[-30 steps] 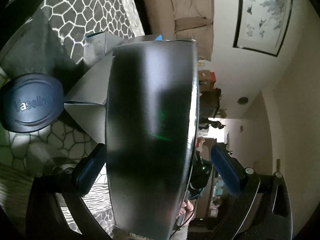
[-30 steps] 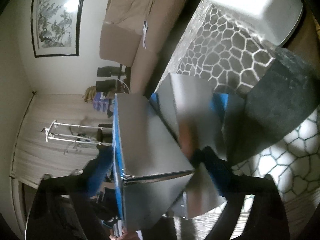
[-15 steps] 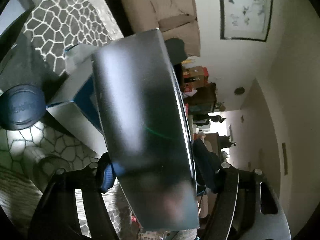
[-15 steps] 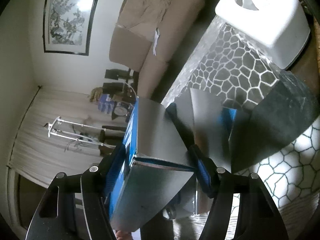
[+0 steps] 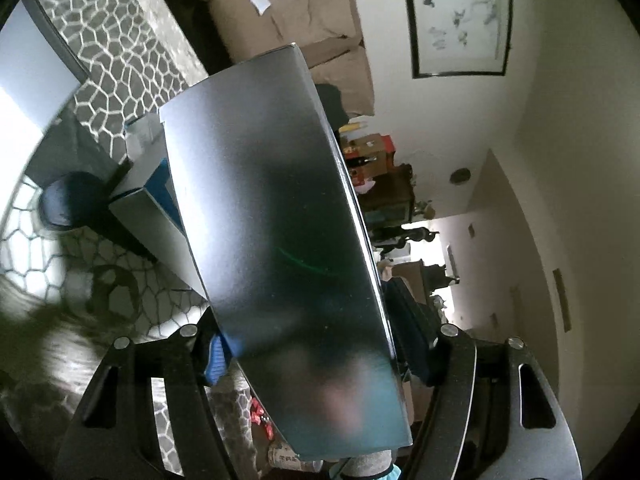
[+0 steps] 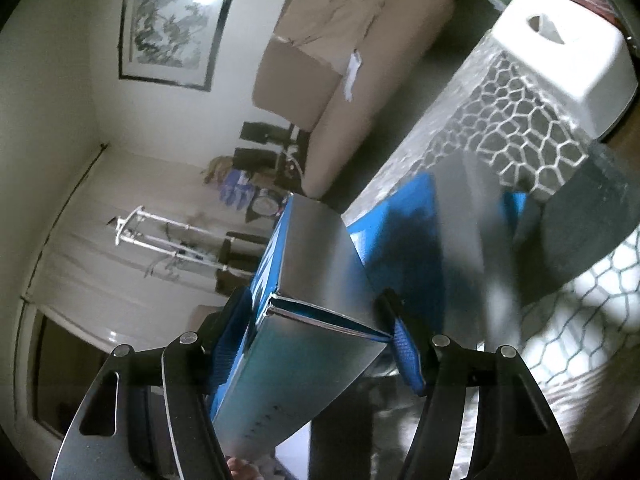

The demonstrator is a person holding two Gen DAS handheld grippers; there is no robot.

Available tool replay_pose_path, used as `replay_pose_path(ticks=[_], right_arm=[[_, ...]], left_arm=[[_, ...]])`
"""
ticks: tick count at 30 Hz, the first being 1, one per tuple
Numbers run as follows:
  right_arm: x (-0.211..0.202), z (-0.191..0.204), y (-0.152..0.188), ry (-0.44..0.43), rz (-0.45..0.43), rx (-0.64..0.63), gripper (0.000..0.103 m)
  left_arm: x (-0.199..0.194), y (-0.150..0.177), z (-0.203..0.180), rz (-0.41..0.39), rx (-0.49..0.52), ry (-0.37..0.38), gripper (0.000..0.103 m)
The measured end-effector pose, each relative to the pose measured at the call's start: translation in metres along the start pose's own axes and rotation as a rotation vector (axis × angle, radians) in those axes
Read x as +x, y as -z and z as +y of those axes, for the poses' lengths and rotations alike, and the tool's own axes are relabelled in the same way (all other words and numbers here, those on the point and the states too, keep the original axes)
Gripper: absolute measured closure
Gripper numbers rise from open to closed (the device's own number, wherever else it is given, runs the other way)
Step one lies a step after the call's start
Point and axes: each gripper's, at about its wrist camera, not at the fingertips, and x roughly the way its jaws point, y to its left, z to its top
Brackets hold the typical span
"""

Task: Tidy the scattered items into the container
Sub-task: 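Rotate the held box with both tools and carry it over the white box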

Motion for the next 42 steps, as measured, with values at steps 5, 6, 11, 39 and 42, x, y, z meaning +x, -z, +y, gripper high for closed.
replay_pose_path(ticks=[5,6,11,39,42], right_arm=[[0.016,0.036,0.029,-0.022,0.044,-0.035,0.036],[0.02,0.042,0.036,-0.026,0.055,-0.041,0.036],[0.047,0.069,0.071,-0.041,0.111,-0.059,0.036],[0.245,0.103,0.205,0.077,0.372,-0.067,0.034],[0.258,0.094,0.203,0.113,0.377,-0.059,0.033]], left_arm=[[-0.051,0.012,-0.006,-0.043,0.006,0.004,0.037],[-0.063,0.015,-0.006,-0.052,0.007,0.005,0.037],[-0.126,0.031,-0.005,-0.106,-0.006,0.003,0.037],[-0.305,0.056,0.096,-0.284,-0.202,0.003,0.037],[-0.297,0.054,0.115,-0.275,-0.221,0.0,0.037]])
